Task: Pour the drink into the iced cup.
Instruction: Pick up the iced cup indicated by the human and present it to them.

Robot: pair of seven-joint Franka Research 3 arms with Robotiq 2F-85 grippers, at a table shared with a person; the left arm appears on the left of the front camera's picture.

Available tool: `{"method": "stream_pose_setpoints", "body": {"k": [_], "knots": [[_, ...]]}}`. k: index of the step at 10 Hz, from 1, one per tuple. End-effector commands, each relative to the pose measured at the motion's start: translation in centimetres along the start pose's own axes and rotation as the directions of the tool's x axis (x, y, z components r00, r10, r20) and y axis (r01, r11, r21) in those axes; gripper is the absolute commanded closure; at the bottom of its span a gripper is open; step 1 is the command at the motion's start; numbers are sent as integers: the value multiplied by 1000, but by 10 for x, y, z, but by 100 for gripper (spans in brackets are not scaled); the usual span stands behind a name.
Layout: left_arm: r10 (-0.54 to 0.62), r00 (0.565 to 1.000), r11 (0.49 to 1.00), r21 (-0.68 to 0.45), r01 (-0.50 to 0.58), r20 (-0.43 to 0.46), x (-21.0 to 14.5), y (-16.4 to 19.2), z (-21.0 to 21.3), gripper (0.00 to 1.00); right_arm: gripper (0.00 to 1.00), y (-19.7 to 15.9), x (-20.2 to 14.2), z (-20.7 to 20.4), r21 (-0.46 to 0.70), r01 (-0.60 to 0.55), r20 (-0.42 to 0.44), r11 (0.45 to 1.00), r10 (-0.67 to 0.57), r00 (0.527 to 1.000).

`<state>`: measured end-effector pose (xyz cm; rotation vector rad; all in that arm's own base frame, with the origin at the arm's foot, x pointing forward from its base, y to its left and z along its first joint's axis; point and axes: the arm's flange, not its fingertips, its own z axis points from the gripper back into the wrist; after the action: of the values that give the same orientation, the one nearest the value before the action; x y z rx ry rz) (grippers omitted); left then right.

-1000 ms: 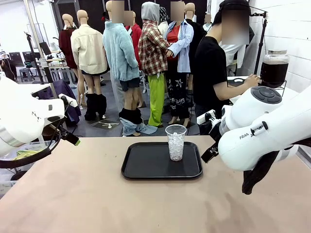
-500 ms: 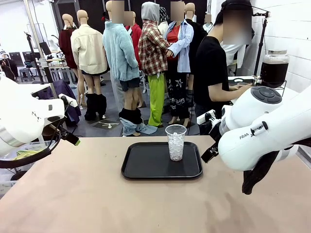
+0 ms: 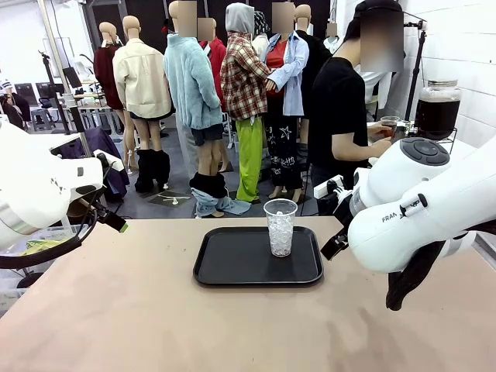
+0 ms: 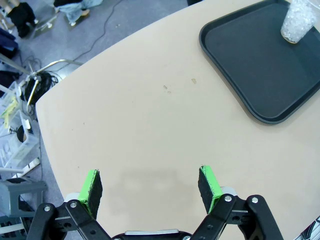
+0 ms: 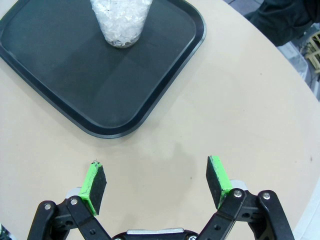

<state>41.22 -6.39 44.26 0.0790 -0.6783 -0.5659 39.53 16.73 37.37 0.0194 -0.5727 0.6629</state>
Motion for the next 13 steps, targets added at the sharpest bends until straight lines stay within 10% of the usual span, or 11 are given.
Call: {"method": "stream_pose_setpoints", "body": {"k": [1,13], "knots": [[-3,1000,1000,5,4,-17,1,1,4,0,0,1,0,0,1,0,0,1000,0,1000],[-3,1000,1000,5,4,-17,1,1,4,0,0,1,0,0,1,0,0,1000,0,1000]]}}
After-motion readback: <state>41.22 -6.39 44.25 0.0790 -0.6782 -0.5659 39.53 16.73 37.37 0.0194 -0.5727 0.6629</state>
